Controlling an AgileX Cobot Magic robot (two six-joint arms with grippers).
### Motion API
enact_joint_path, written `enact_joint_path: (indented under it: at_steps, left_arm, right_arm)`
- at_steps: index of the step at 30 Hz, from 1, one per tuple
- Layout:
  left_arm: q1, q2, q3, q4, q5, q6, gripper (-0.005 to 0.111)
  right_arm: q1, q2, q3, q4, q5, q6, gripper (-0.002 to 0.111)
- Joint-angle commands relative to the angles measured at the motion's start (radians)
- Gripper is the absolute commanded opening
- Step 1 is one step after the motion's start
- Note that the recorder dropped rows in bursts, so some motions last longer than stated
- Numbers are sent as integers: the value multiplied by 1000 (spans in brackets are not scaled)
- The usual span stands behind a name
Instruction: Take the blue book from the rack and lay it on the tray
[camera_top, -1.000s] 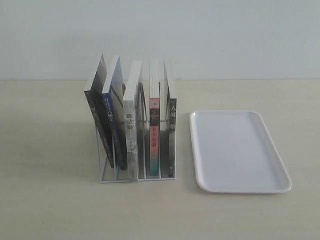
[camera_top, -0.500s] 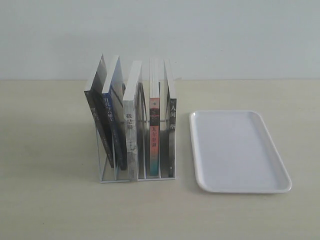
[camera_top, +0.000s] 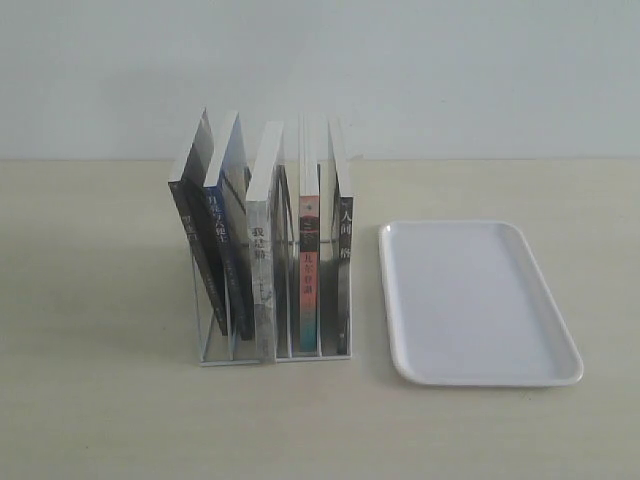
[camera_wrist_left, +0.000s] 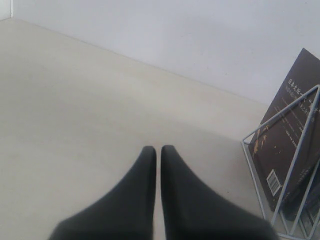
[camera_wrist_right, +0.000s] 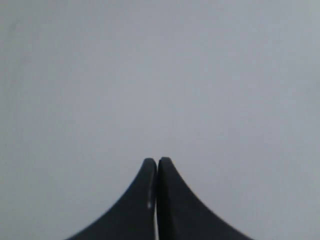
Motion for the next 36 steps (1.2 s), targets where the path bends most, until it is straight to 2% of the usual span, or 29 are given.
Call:
enact_joint_path:
  at_steps: [1,4,6,10,12,16,20,25,30,33,36]
  left_arm:
    - [2,-3,3,0,-12,4,4]
    - [2,-3,3,0,-12,4,4]
    - [2,-3,3,0,-12,4,4]
    - [2,-3,3,0,-12,4,4]
    - [2,-3,3,0,-12,4,4]
    - [2,-3,3,0,-12,4,4]
    - [2,-3,3,0,-12,4,4]
    - [2,-3,3,0,-12,4,4]
    - [2,-3,3,0,-12,4,4]
    - [2,-3,3,0,-12,4,4]
    - [2,-3,3,0,-12,4,4]
  right_arm:
    - [-1,63,-153,-4,12,18,0]
    - [-1,207,-330,-61,154,18,0]
    - [-1,327,-458,-120,336,20,0]
    - [-1,539,-644,-118,693,20,0]
    - [-1,634,-701,-118,768,20,0]
    - [-1,761,-727,-118,726,20,0]
    - [-1,839,-727,-118,599,21,0]
    - [-1,891,-727,-115,588,35,0]
    - [0,963,-727,-71,677,164,0]
    - [4,1024,-727,25,764,159,0]
    - [72,1086,-736,124,846,72,0]
